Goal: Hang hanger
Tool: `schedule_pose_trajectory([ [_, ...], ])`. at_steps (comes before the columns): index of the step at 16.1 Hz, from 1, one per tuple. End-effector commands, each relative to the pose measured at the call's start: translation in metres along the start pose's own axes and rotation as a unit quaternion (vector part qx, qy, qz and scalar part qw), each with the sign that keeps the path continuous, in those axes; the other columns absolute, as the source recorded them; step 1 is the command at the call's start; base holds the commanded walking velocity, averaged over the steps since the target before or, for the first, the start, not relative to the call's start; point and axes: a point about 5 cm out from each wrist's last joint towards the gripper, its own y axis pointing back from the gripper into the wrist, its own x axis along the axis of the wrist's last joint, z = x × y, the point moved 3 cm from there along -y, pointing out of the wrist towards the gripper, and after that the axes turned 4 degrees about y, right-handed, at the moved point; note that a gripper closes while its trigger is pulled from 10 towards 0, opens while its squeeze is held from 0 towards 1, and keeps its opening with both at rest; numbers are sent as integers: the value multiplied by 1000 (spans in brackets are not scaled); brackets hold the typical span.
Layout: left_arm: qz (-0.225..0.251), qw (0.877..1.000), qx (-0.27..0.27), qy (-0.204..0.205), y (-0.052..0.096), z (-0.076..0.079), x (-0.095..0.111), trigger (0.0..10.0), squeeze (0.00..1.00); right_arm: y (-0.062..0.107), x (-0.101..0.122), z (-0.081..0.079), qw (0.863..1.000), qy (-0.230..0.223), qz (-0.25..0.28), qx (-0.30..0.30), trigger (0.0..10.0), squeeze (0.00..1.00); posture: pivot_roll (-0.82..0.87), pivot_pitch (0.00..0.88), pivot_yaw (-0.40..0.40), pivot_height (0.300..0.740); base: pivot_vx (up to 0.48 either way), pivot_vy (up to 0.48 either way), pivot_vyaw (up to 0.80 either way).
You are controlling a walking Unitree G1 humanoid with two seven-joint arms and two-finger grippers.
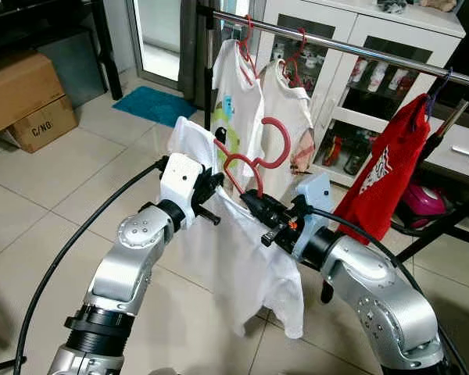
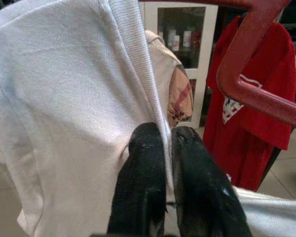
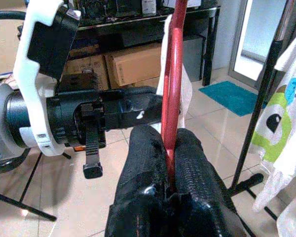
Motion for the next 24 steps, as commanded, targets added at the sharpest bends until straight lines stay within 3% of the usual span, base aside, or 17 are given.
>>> schedule_pose_trajectory([
  [1,-16,1000,-3,11,-1,1,-6,0,0,5,17,0,999,11,40,-3,9451,0,-26,0,-69,740,0,0,0],
  [2,-15,1000,2,19,-1,-1,-6,0,0,5,17,1,999,7,41,-4,3059,0,-27,0,-68,740,0,0,0],
  [3,-8,1000,5,23,0,-3,-4,0,0,5,15,3,999,12,33,-13,1098,0,-27,0,-68,740,0,0,0],
  [4,-2,1000,3,24,0,-3,-1,0,0,5,11,7,999,21,20,-27,0,0,-27,0,-68,740,0,0,0],
  [8,23,1000,-2,17,6,-5,13,0,0,9,-7,20,997,39,-33,-55,0,0,-28,0,-63,740,0,0,0],
  [11,25,999,-20,4,13,-3,19,0,0,11,-19,27,991,81,-77,-71,0,0,-28,0,-67,740,0,0,0],
  [13,27,1000,-8,-13,18,-9,25,0,0,21,-37,33,976,147,-149,-52,0,0,-28,0,-71,740,0,0,0],
  [14,28,999,8,-20,19,-15,27,0,0,25,-41,32,975,148,-158,-38,0,0,-28,0,-71,740,0,0,0],
  [17,35,994,96,-48,24,-52,39,0,0,42,-48,33,973,155,-171,10,0,0,-37,0,-67,740,0,0,0],
  [19,17,982,162,-95,32,-81,44,0,0,52,-44,31,977,140,-153,44,0,0,-42,0,-60,740,0,0,0],
  [22,5,967,226,-117,43,-107,47,0,0,62,-43,32,979,124,-143,70,0,0,-43,0,-54,740,0,0,0],
  [24,2,952,284,-112,54,-127,45,0,0,67,-40,30,985,88,-120,86,0,0,-42,0,-52,740,0,0,0],
])
